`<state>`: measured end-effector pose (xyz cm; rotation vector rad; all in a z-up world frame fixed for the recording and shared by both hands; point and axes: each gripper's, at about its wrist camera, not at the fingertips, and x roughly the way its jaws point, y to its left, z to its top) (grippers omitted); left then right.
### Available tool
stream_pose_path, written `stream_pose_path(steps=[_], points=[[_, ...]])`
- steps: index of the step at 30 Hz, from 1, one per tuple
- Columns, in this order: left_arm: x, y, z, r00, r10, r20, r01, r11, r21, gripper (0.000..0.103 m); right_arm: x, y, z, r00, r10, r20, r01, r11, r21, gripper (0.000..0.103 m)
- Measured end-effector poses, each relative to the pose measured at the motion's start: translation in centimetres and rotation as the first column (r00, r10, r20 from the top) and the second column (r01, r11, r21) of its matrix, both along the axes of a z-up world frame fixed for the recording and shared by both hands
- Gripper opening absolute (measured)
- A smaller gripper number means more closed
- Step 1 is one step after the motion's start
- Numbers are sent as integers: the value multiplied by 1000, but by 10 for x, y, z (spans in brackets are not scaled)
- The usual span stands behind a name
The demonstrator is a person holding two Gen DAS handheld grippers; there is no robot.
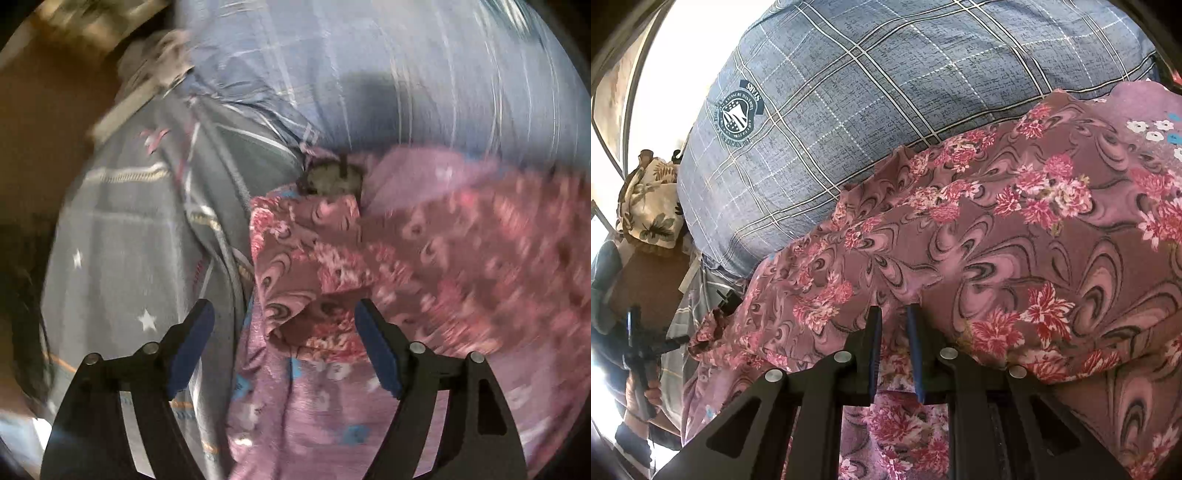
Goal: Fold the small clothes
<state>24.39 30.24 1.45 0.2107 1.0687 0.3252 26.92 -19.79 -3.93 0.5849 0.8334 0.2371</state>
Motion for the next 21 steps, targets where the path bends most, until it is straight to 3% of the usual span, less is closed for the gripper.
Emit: stream_pose_path(steps=[4,5,6,7,8,10,13,21], points=[[14,8,-21,999,40,-33,-36,993,108,78,0,-1,0,1000,-2,2,2,1000,9,16],[17,12,-25,998,54,-38,-50,992,116,64,0,-1,-1,1000,-3,5,3,1000,13,16],[21,19,-28,996,75,-42,-71,993,94,27,-1,-2,-1,1000,-3,5,3,1000,15,16],[21,24,-27,995,90,-51,-88,996,35,10,-1,-2,-1,1000,-3,5,3,1000,16,16],[19,32,-26,993,110,-50,-112,993,-39,3,-1,-2,-1,1000,-3,6,3,1000,17,16],[11,43,-11,988,153,23,-149,978,-145,3,-1,-2,-2,1000,-3,6,3,1000,22,16],[-2,48,11,982,169,83,-144,958,-248,3,-1,-3,-2,1000,-3,9,3,1000,30,16],[-26,-6,59,981,83,173,-7,915,-403,3,-3,-5,-3,1000,-4,13,4,999,42,16]])
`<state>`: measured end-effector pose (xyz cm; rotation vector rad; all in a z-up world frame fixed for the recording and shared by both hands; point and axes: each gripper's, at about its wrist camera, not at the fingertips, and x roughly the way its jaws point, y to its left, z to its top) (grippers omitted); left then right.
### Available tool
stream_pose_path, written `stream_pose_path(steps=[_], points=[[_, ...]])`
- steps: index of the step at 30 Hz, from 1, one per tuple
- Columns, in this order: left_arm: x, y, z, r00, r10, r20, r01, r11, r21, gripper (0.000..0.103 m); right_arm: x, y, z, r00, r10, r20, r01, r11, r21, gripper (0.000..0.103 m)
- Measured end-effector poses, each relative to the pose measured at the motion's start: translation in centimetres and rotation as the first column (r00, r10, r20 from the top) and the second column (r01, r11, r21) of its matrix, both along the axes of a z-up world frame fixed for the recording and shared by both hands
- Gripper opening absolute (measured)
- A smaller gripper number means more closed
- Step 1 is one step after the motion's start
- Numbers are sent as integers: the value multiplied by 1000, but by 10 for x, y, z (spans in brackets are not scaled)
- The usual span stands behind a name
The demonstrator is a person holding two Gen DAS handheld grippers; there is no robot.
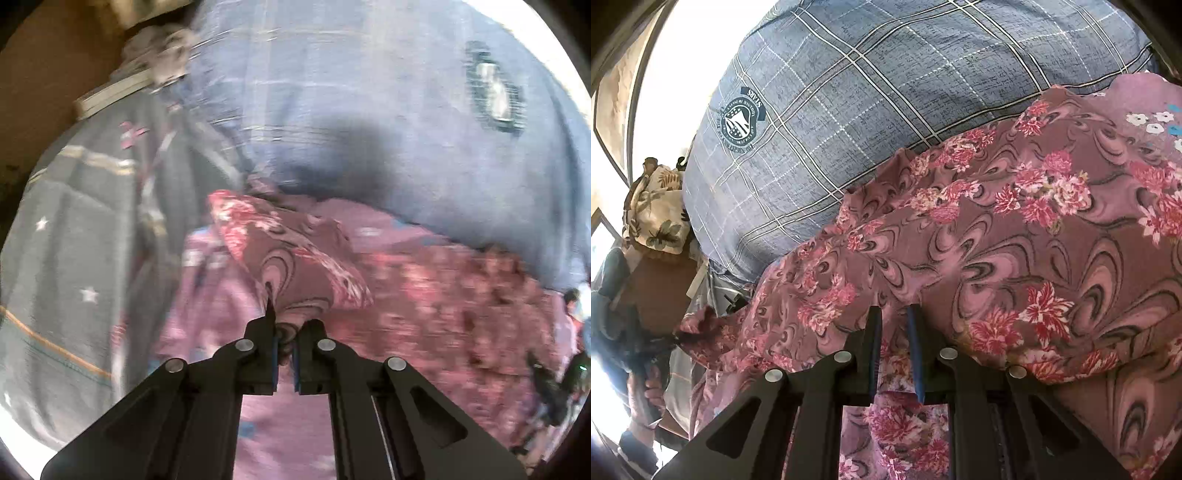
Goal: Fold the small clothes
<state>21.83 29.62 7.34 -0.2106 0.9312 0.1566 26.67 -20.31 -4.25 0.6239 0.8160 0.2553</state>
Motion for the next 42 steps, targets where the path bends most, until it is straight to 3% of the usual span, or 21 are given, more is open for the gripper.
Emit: stream_pose_path(steps=[5,12,14,18,21,24,26,28,29,30,31,32,33,34,35,36,38,42], points=[[5,-77,27,987,-148,59,151,987,-47,3,0,-1,0,1000,0,3,-1,1000,12,16],[34,-190,41,933,-342,114,358,915,-184,3,-1,-4,-1,1000,1,11,-1,999,38,16],[43,-223,33,918,-381,107,396,894,-211,3,-2,-4,-1,1000,1,14,-2,999,48,16],[63,-279,-14,898,-439,30,421,837,-348,3,-2,-5,-2,1000,1,19,-2,998,65,16],[74,-303,-55,889,-454,-60,391,820,-418,3,-3,-7,-3,1000,1,22,-3,997,78,16],[67,-306,-73,890,-444,-101,360,823,-440,5,-3,-8,-3,1000,1,25,-4,996,91,16],[57,-295,-69,891,-446,-81,357,800,-482,13,-4,-10,-4,1000,1,26,-4,995,102,16],[41,-276,-59,898,-437,-39,350,767,-538,32,-4,-11,-4,1000,1,22,-4,993,117,16],[31,-260,-52,910,-414,2,343,750,-566,52,-3,-13,-4,1000,6,12,-8,991,132,16],[21,-243,-47,926,-375,39,327,749,-576,66,-2,-15,-4,1000,15,-6,-14,988,154,17],[14,-231,-46,939,-339,61,311,757,-575,70,-1,-20,-4,999,23,-37,-16,980,196,20],[6,-215,-45,950,-299,87,293,762,-578,73,-3,-25,-3,998,19,-53,-6,970,242,29],[1,-202,-46,959,-267,99,272,759,-592,73,-6,-30,-1,999,2,-51,13,956,292,46],[-1,-193,-50,966,-239,101,250,752,-610,73,-8,-34,1,999,-16,-39,28,941,338,54],[-3,-185,-55,972,-212,103,229,737,-636,73,-10,-35,5,999,-29,-28,38,922,385,68],[-3,-176,-62,978,-182,102,202,716,-668,73,-8,-32,7,999,-27,-34,38,914,404,73],[0,-167,-73,984,-162,78,169,681,-712,73,1,-17,12,998,20,-64,8,909,417,73],[8,-165,-81,984,-169,57,156,659,-736,73,27,30,11,983,118,-138,-52,911,408,73]])
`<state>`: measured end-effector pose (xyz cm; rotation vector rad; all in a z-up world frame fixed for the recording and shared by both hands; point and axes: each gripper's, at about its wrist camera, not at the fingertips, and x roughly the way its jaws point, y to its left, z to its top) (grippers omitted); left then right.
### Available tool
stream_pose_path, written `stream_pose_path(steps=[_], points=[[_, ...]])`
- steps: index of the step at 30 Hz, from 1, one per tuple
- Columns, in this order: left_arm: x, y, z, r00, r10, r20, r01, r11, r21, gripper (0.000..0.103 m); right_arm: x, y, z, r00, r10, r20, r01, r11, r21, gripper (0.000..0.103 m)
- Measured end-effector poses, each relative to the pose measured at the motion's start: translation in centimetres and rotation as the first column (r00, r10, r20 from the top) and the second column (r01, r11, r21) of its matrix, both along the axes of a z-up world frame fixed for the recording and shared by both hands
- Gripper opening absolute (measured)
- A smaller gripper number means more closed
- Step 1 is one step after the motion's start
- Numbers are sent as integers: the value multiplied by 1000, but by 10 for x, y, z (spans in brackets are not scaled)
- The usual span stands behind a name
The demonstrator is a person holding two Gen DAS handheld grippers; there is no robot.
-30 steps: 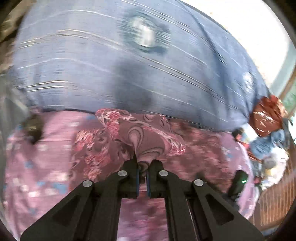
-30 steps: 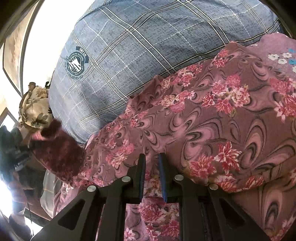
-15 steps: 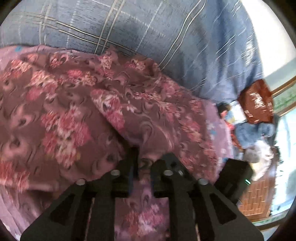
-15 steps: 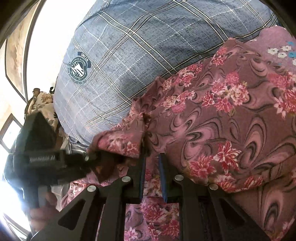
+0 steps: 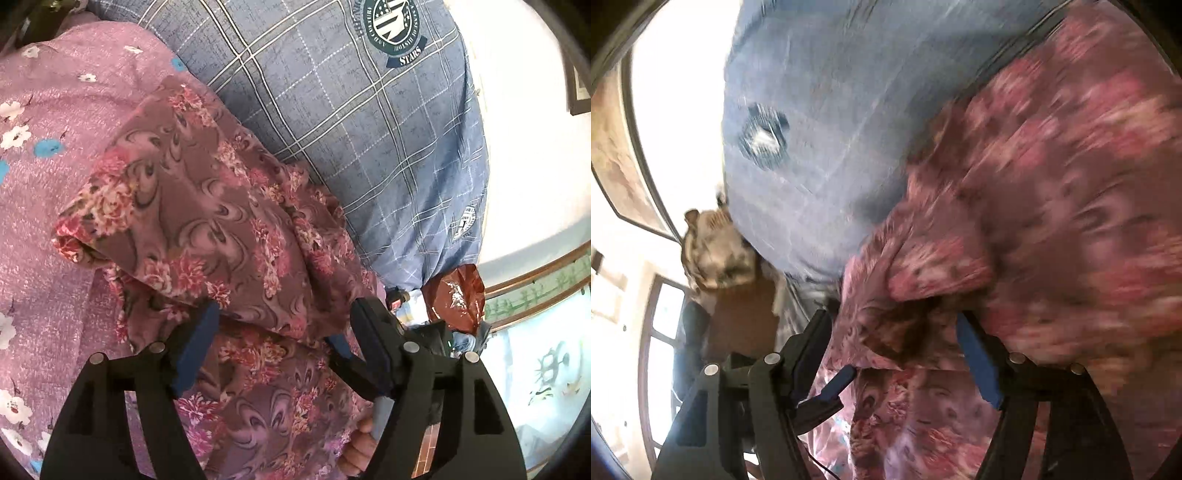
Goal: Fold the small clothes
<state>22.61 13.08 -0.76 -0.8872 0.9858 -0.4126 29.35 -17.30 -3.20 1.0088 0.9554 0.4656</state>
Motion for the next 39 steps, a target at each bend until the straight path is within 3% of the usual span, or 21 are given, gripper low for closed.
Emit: stream_pose_path(steps=[2,4,5,6,8,10,11,15,17,19,21,22,23,25,28,30,31,33,36,37,39], points=[[-1,-1,-1,1000,-4,-3,4,1000,-6,73,10,10,-5,999,-48,-21,48,999,-14,73],[-4,0,0,1000,-13,-1,13,1000,-19,73,17,10,-11,991,-120,-54,119,993,-7,64],[-5,0,1,1000,-15,-1,15,1000,-23,73,19,7,-11,988,-140,-60,140,990,5,32],[-6,-1,0,1000,-18,0,18,999,-28,73,21,4,-7,990,-132,-43,133,991,18,9],[-7,-2,-2,999,-31,-14,31,999,-32,73,16,-10,18,987,-150,53,153,987,-58,9],[-5,-2,-8,999,-37,-31,36,998,-44,73,-1,-38,44,965,-194,177,218,968,-122,9],[-3,-2,-12,998,-34,-45,31,998,-47,73,-6,-52,49,955,-224,193,253,956,-146,9],[8,2,-30,994,19,-104,-24,999,-41,73,-23,-105,31,941,-321,102,337,912,-235,10],[11,5,-33,994,45,-102,-52,997,-63,71,-26,-117,15,941,-334,56,338,911,-235,15],[11,6,-29,995,65,-81,-69,997,-47,60,-31,-123,4,933,-360,21,357,911,-204,18],[11,5,-23,996,77,-51,-77,997,6,17,-33,-127,-3,924,-382,-3,377,912,-163,20],[11,5,-19,996,81,-34,-80,996,29,11,-31,-126,-1,925,-381,1,376,912,-163,18],[10,6,-16,996,87,-22,-86,996,38,9,-30,-131,5,929,-370,24,368,913,-176,7],[9,10,-15,995,99,-17,-98,994,50,9,-31,-132,29,927,-350,133,370,909,-192,7],[14,6,-26,996,76,-51,-73,996,60,9,-37,-138,55,886,-389,251,451,847,-281,6],[15,3,-33,995,62,-83,-55,995,84,9,-26,-140,41,909,-371,192,418,819,-394,7],[15,2,-34,994,60,-91,-52,995,87,9,-20,-140,24,928,-358,103,365,817,-446,7],[15,2,-34,993,63,-95,-56,996,76,10,-21,-142,6,936,-349,35,329,840,-432,10],[15,3,-35,994,59,-94,-51,995,82,11,-33,-151,7,910,-410,64,410,861,-302,28],[15,1,-36,994,54,-93,-45,994,96,12,-35,-155,5,900,-431,61,430,858,-280,28],[16,-1,-36,995,43,-90,-31,992,123,14,-30,-155,5,898,-438,34,420,834,-358,21]])
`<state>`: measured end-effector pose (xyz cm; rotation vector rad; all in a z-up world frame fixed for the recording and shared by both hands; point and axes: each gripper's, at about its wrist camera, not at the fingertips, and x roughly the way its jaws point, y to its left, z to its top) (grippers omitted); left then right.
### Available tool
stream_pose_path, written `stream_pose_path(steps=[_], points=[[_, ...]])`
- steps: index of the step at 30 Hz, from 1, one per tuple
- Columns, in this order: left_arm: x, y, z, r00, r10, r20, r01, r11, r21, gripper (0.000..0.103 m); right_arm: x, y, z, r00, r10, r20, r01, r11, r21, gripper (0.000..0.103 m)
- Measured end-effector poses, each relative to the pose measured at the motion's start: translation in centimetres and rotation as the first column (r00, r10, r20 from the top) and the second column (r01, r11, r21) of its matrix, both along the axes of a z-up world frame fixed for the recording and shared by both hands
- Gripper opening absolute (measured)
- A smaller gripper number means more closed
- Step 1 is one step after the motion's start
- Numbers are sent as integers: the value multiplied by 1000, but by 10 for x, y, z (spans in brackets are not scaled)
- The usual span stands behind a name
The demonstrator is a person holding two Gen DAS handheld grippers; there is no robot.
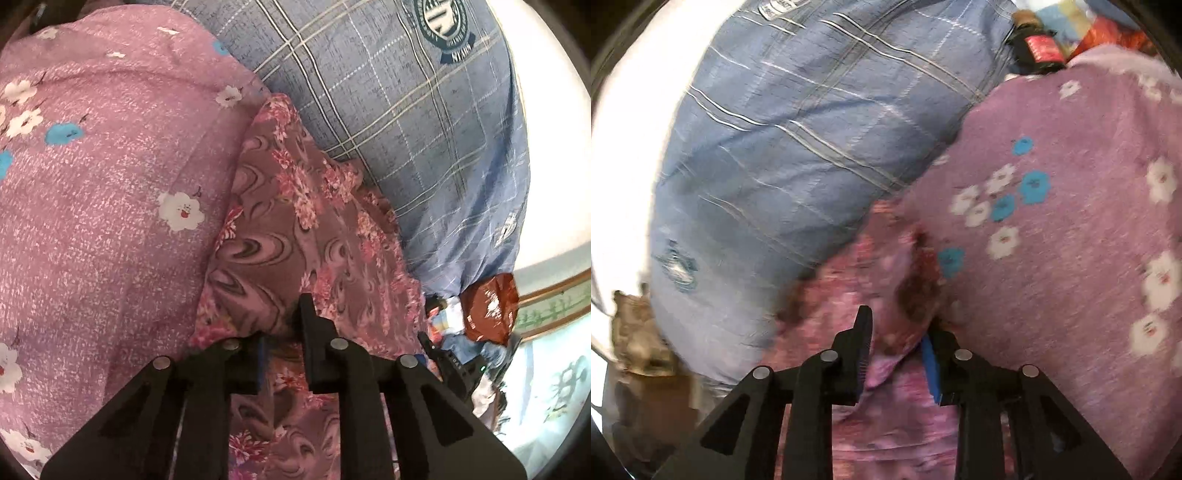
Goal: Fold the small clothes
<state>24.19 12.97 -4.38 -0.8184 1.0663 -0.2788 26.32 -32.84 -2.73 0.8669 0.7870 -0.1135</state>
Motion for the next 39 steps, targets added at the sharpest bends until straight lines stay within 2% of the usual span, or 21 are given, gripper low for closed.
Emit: stream_pose_path(steps=[1,3,5,6,7,8,9,11,13,14,15,18,20,23,25,28,32,35,39], points=[[-1,0,0,1000,-4,3,4,1000,8,14,5,2,1,999,17,-35,-18,999,-29,21],[-3,-2,2,1000,-11,10,11,999,39,18,-4,-2,6,1000,21,-23,-22,999,-31,28],[-5,-7,3,1000,-22,16,20,997,76,18,-20,-4,11,999,44,-10,-45,997,-62,28],[-7,-8,4,1000,-21,15,19,996,82,18,-20,-2,6,994,87,-72,-93,992,-89,25],[-11,-9,5,1000,-20,1,20,996,82,18,-21,-4,1,982,127,-141,-142,985,-102,22],[-16,-8,6,1000,-21,-21,23,997,68,18,-27,-6,4,981,144,-130,-160,980,-117,22],[-21,-6,9,999,-31,-35,33,998,51,19,-34,-7,10,982,135,-131,-153,980,-132,29],[-38,1,18,998,-55,-36,56,998,22,20,-50,-10,24,986,136,-97,-147,983,-111,29],[-58,11,31,997,-76,-24,77,996,34,31,-68,-8,39,983,175,-62,-181,978,-106,30],[-68,17,38,997,-80,-21,81,995,52,47,-79,-6,45,977,203,-61,-209,970,-125,34],[-78,24,43,997,-73,-17,74,995,73,59,-87,-3,49,972,227,-64,-234,962,-140,36],[-104,42,53,998,-68,-13,69,992,110,64,-115,6,58,949,297,-109,-314,927,-205,38],[-125,49,50,996,-81,-39,85,991,100,66,-136,9,56,931,331,-153,-361,898,-251,38],[-148,43,37,986,-147,-85,155,983,101,71,-166,10,49,910,360,-205,-407,868,-285,39],[-161,35,28,975,-192,-113,205,971,119,71,-187,6,43,907,363,-214,-413,868,-277,39],[-180,28,12,959,-238,-153,257,959,121,71,-215,-5,34,912,351,-211,-396,887,-238,42],[-202,25,11,953,-276,-128,290,950,113,73,-245,-14,16,905,370,-211,-403,904,-142,44],[-216,20,6,935,-323,-147,338,937,89,73,-263,-10,7,878,442,-184,-459,886,-65,45],[-237,14,1,910,-376,-175,396,913,100,73,-281,1,3,835,517,-187,-534,844,-53,47]])
